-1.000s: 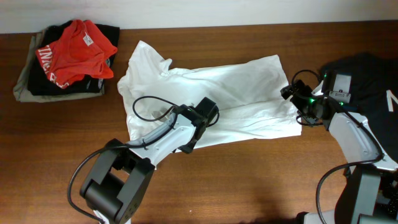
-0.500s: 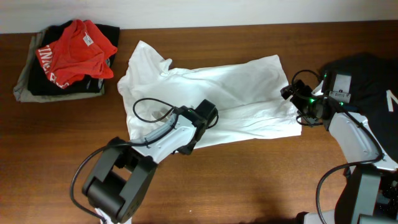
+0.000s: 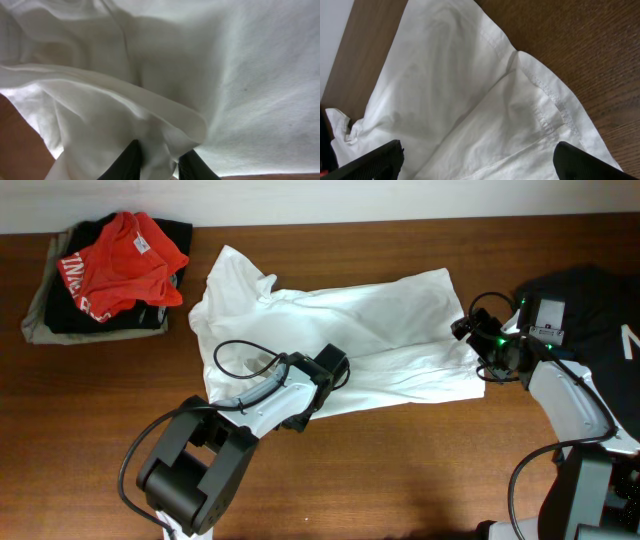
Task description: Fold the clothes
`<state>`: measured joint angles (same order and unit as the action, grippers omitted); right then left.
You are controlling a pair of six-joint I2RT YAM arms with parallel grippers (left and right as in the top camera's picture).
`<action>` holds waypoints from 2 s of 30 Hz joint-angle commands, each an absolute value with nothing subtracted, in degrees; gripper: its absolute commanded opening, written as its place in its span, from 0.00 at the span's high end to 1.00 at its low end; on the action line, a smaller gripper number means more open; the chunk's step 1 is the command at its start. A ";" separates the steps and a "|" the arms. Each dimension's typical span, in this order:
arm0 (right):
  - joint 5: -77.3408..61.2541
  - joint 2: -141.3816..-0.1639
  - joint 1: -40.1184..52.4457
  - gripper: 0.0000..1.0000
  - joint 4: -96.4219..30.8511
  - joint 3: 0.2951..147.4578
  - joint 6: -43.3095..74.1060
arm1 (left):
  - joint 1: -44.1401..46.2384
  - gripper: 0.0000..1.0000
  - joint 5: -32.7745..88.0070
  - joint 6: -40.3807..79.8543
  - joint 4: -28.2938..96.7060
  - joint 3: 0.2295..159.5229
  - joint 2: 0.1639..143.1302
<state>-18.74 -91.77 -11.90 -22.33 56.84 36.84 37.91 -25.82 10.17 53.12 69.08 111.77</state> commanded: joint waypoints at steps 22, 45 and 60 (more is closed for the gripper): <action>-17.78 -90.37 -11.53 0.01 -22.37 57.76 36.27 | 35.44 0.99 -37.52 27.57 57.89 70.67 112.20; -17.76 -90.37 -11.53 0.01 -22.35 57.76 36.27 | 31.81 0.89 -36.23 29.08 60.27 70.89 106.94; -17.54 -90.37 -11.53 0.01 -22.52 57.76 35.38 | 21.93 0.99 -36.49 29.12 54.57 70.89 106.94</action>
<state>-18.50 -91.77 -11.90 -22.41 56.86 36.64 25.65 -36.03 28.38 54.68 70.04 108.29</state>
